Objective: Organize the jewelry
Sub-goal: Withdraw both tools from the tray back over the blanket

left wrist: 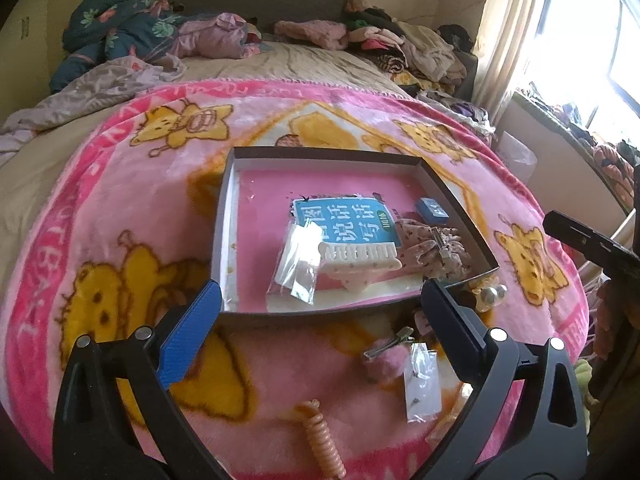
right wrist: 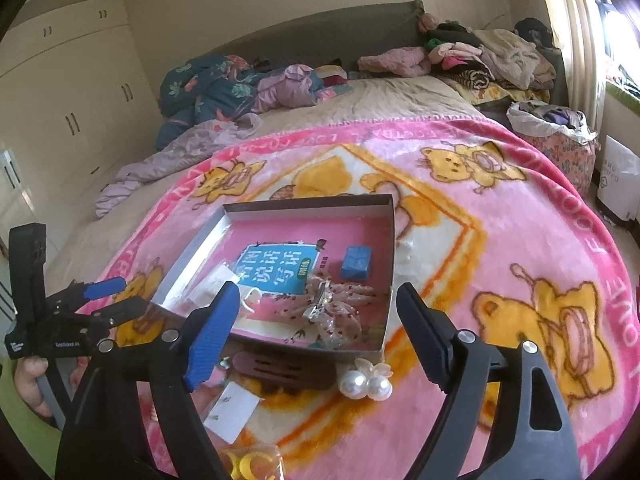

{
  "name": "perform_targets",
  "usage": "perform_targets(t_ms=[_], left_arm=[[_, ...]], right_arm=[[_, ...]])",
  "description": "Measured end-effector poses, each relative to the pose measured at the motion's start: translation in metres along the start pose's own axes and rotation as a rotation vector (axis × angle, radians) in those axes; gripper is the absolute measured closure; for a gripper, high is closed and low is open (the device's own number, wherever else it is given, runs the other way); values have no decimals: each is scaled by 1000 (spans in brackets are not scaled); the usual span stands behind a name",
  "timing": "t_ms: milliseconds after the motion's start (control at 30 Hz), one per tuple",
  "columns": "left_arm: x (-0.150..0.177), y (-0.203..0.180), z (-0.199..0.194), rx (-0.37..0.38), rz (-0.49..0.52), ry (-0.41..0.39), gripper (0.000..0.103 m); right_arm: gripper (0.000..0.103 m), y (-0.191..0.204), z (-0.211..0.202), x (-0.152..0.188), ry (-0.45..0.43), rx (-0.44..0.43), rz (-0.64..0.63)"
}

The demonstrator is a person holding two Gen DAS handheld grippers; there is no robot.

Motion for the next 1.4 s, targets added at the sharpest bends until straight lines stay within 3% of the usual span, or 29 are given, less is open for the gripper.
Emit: perform_targets(t_ms=[667, 1400], left_arm=[[27, 0, -25, 3, -11, -12, 10], [69, -17, -28, -8, 32, 20, 10]], right_arm=[[18, 26, -26, 35, 5, -25, -57], [14, 43, -28, 97, 73, -55, -93]])
Point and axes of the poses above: each gripper's, at about its wrist camera, not at the fingertips, and z roughly the way its jaws point, y to its left, x to its underside, the point moved 8 cm from there along z, roughly the way its jaws point, and after that the axes turned 6 degrees about y, right-handed, at the moved point
